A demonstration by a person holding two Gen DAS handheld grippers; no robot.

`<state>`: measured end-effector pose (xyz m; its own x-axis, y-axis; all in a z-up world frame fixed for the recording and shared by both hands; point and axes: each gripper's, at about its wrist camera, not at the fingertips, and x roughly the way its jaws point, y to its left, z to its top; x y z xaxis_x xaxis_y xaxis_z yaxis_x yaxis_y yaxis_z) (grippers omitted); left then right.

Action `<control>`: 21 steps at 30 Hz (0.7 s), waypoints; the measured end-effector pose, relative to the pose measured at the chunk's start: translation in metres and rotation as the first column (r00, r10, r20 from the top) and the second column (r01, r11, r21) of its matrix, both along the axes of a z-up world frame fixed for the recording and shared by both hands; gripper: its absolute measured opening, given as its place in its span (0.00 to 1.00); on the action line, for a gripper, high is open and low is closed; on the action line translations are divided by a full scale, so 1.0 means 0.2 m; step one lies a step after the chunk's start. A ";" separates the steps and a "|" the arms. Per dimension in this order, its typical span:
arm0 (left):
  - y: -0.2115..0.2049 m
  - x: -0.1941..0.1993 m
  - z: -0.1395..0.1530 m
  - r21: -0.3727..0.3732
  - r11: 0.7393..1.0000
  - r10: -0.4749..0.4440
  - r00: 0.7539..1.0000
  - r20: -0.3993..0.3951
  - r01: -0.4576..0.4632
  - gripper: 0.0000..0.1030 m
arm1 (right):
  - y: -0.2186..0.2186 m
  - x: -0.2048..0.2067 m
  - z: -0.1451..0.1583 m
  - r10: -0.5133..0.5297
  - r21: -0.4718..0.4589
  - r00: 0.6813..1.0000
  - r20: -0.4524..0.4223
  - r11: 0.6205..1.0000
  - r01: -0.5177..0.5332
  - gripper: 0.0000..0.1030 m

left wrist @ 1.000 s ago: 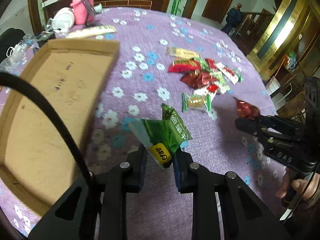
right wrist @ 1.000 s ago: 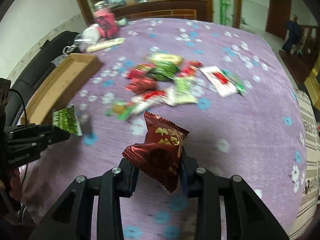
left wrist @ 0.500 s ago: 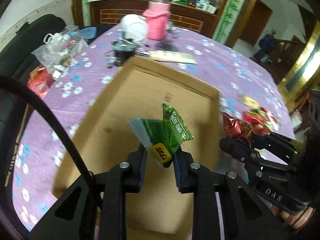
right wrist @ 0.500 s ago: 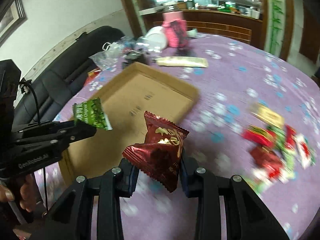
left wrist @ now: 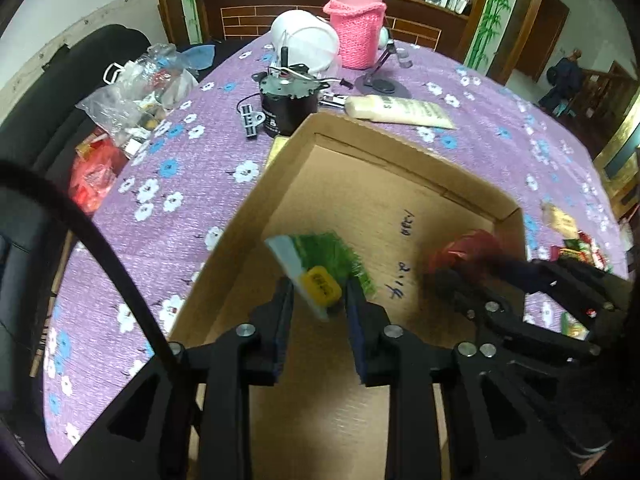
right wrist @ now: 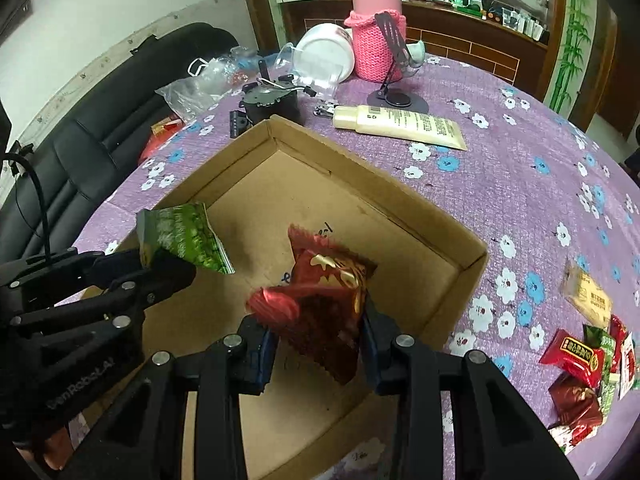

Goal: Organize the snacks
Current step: 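Carry both snacks into the cardboard box and open both grippers, then grasp white red-labelled packet with right gripper while left gripper grasps clear green-labelled packet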

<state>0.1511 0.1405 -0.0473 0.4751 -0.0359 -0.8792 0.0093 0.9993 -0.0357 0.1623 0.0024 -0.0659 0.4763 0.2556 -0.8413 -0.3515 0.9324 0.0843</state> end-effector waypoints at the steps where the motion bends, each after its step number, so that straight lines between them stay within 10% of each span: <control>1: 0.00 0.00 0.00 0.028 1.000 0.011 1.000 -0.003 -0.011 0.43 | 0.00 0.00 0.00 0.003 -0.009 1.000 0.001 1.000 -0.003 0.37; 10: 0.01 -0.07 0.06 0.109 0.991 0.068 0.994 0.086 -0.077 0.76 | -0.06 -0.04 0.07 -0.046 -0.008 0.999 0.027 0.999 0.046 0.58; 21: -0.07 -0.20 0.13 0.056 0.998 0.003 0.991 0.130 -0.011 0.80 | -0.24 -0.26 0.18 -0.094 0.071 0.994 0.063 0.993 0.089 0.73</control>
<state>0.1112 0.1271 -0.0208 0.5857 0.0155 -0.8104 0.0031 0.9998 0.0214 0.1099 -0.0446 -0.0292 0.5541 0.2637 -0.7895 -0.2718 0.9538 0.1279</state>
